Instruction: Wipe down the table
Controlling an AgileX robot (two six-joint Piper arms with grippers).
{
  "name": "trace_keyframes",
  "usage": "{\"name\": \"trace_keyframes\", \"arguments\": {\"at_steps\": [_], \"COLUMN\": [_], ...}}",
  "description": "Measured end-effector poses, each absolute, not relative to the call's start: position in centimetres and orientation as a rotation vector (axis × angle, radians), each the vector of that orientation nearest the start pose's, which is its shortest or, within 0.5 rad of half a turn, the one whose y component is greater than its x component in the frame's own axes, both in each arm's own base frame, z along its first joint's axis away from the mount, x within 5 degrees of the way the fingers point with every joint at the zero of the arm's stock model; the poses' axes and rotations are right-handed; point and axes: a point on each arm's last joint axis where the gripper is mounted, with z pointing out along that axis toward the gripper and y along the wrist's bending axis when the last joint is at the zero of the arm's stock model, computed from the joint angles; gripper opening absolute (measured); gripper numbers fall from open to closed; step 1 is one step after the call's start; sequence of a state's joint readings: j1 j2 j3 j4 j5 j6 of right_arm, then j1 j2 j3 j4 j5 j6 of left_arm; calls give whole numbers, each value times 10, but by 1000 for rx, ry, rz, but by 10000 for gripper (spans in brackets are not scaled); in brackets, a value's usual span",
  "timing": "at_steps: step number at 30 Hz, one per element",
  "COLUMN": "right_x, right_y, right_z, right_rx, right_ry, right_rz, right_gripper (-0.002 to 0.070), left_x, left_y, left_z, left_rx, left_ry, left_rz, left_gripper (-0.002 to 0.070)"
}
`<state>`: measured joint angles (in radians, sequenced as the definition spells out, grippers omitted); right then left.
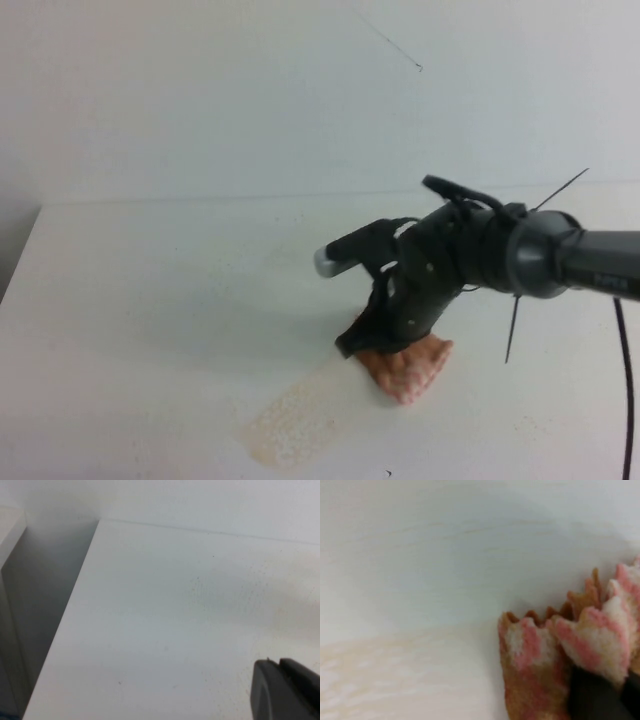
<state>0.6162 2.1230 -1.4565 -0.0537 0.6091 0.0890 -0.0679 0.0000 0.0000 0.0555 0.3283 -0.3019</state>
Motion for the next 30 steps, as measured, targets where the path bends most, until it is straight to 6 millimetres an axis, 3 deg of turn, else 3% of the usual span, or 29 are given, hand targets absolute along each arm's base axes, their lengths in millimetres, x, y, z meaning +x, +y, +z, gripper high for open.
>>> {"name": "trace_keyframes", "arguments": {"at_steps": [4, 7, 10, 13, 21, 25, 30], "right_x": [376, 376, 365, 342, 257, 234, 239], "right_y": [223, 228, 255, 291, 377, 391, 378], "right_z": [139, 137, 135, 130, 112, 118, 135], "right_rx": [-503, -466, -495, -595, -931, -1095, -1228], "right_ry": [2739, 2742, 2703, 2684, 2625, 2555, 2520], "right_rz": [241, 341, 493, 616, 928, 974, 914], "right_gripper": [-4, -3, -3, -3, -3, -3, -3], "left_x": [54, 54, 54, 54, 54, 54, 54], "left_y": [-2, -2, -2, -2, -2, -2, -2], "left_z": [184, 184, 184, 184, 184, 184, 184], "left_rx": [-177, -177, -177, -177, -177, -177, -177], "left_ry": [1808, 1808, 1808, 1808, 1808, 1808, 1808], "left_rz": [-209, -209, -209, -209, -209, -209, -209], "left_gripper": [-1, -1, -1, -1, -1, -1, -1]}}
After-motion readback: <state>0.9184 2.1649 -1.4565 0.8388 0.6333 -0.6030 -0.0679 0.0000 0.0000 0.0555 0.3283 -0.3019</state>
